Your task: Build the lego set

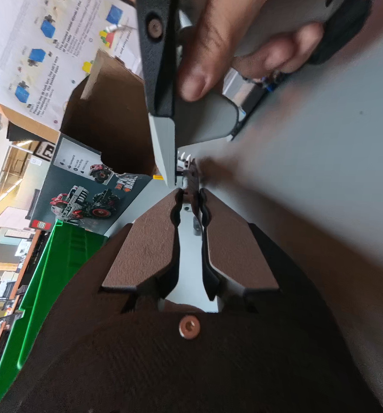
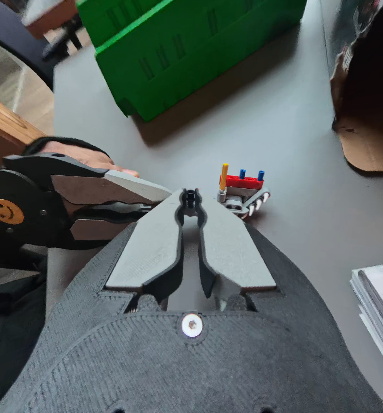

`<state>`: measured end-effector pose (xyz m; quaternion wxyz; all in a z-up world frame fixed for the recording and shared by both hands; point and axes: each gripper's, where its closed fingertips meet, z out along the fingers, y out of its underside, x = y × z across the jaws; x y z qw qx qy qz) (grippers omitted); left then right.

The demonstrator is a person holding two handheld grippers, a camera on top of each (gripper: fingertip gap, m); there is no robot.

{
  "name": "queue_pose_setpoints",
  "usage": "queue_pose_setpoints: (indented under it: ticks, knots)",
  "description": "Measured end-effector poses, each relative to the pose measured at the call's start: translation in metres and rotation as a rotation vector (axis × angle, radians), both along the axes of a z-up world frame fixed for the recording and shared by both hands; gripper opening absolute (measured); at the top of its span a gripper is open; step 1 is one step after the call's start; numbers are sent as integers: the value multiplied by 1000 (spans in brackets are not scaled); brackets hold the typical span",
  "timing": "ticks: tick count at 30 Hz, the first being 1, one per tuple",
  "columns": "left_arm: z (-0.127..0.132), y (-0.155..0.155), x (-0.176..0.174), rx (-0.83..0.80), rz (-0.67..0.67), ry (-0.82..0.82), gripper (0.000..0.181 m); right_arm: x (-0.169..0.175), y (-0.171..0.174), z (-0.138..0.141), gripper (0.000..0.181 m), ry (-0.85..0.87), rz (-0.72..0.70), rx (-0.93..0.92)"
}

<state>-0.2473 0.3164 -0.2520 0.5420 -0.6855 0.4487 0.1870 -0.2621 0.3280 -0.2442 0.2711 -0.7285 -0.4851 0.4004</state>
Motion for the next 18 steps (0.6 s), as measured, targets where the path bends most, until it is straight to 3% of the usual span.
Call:
queue_pose_setpoints:
  ticks: [6, 10, 11, 12, 13, 14, 16, 18]
  knots:
    - [-6, -1, 1, -10, 9, 71, 13, -5, 3, -3, 2, -69, -31, 160]
    - [-3, 0, -4, -12, 28, 28, 13, -12, 6, 3, 2, -9, -49, 219]
    - [0, 0, -3, -5, 23, 14, 13, -12, 8, 10, 2, 32, -65, 239]
    - [-9, -11, 17, -62, -103, -1, 12, -14, 18, 33, 2, 153, -131, 296]
    - [-13, -25, 40, -26, -201, 81, 12, -13, 27, 53, 2, 216, -166, 290]
    - [-19, -28, 52, 8, -212, 172, 12, -15, 32, 67, 1, 280, -174, 249]
    - [-9, -9, 36, -1, -82, 73, 12, -24, 25, 72, 2, 330, -119, 104]
    - [1, 0, 14, -7, -13, -23, 12, -25, 17, 78, 2, 360, -106, 128]
